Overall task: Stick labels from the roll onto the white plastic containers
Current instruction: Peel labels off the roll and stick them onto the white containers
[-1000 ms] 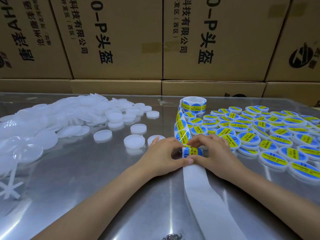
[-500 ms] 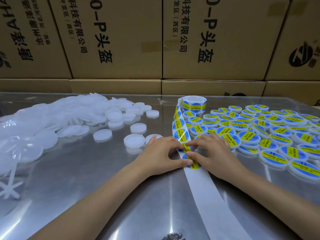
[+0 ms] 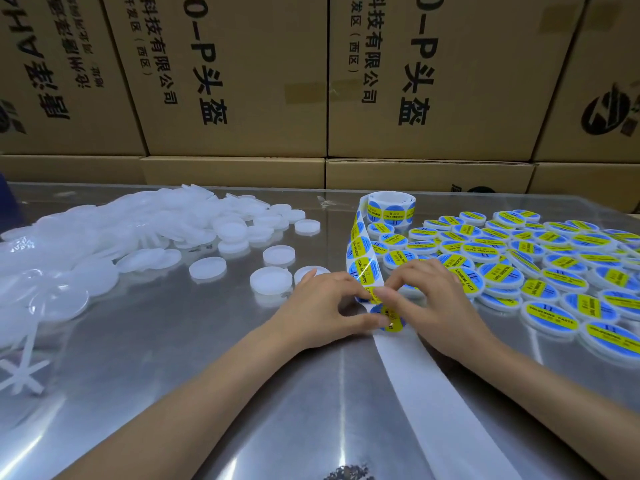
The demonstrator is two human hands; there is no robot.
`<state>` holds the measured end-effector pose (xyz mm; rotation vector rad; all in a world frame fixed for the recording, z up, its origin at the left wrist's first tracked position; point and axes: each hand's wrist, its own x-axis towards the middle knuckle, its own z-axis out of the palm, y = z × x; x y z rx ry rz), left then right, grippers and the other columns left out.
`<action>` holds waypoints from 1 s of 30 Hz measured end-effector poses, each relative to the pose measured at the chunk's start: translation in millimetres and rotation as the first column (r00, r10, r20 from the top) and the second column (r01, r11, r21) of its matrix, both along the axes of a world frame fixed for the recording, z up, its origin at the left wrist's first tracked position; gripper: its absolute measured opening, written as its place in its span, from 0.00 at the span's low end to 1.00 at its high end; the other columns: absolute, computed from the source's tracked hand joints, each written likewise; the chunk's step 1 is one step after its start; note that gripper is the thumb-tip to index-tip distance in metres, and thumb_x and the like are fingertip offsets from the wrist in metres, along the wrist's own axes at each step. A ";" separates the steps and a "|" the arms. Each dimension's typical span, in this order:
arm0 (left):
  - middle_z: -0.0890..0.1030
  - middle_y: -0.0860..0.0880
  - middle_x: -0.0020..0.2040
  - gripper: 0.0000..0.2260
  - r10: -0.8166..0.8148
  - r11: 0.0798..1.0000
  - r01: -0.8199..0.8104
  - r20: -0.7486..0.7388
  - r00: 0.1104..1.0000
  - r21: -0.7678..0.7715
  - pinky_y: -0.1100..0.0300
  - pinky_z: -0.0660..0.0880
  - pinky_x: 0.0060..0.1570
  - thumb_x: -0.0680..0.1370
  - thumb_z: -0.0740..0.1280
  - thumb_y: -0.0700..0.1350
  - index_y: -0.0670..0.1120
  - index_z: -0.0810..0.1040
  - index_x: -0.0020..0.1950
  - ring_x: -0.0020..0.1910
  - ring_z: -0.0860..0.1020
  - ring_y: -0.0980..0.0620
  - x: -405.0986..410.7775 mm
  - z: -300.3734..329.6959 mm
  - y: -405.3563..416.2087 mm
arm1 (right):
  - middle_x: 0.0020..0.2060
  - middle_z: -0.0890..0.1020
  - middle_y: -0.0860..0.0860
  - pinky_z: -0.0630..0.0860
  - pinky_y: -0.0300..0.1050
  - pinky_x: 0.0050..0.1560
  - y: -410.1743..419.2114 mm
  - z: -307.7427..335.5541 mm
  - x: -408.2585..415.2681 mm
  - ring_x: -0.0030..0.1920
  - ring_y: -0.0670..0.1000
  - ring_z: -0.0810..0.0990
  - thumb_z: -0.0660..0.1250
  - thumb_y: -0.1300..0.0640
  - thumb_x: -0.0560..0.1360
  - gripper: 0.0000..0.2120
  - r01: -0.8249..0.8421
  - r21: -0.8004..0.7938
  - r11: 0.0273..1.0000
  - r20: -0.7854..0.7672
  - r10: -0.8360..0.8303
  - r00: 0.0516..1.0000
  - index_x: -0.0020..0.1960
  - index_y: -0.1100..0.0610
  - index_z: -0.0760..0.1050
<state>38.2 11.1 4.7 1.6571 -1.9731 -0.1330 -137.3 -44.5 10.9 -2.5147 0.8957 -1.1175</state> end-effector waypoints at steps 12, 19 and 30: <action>0.73 0.61 0.64 0.28 0.298 0.954 -0.298 0.109 0.948 -0.011 0.65 0.65 0.60 0.67 0.70 0.65 0.57 0.73 0.64 0.65 0.68 0.59 28.5 14.8 11.6 | 0.36 0.81 0.45 0.71 0.39 0.48 9.6 19.4 -0.8 0.42 0.42 0.78 0.63 0.58 0.76 0.12 -0.321 0.502 0.803 0.542 -0.003 0.840 0.35 0.55 0.77; 0.74 0.59 0.66 0.24 0.272 0.962 -0.273 -0.047 0.961 -0.004 0.67 0.65 0.59 0.73 0.67 0.60 0.54 0.73 0.67 0.66 0.69 0.60 24.5 18.0 11.0 | 0.43 0.84 0.47 0.75 0.35 0.46 9.7 14.0 1.6 0.41 0.40 0.80 0.69 0.59 0.73 0.02 -0.328 0.582 0.744 0.500 -0.009 0.866 0.43 0.54 0.80; 0.85 0.48 0.44 0.17 0.219 0.941 0.190 -0.931 0.293 0.281 0.63 0.80 0.37 0.82 0.54 0.54 0.47 0.78 0.56 0.40 0.84 0.50 -16.1 24.4 13.4 | 0.51 0.84 0.53 0.75 0.42 0.55 3.4 11.3 -0.9 0.56 0.47 0.81 0.71 0.48 0.64 0.15 -0.508 0.759 0.406 0.565 -0.023 0.825 0.45 0.56 0.83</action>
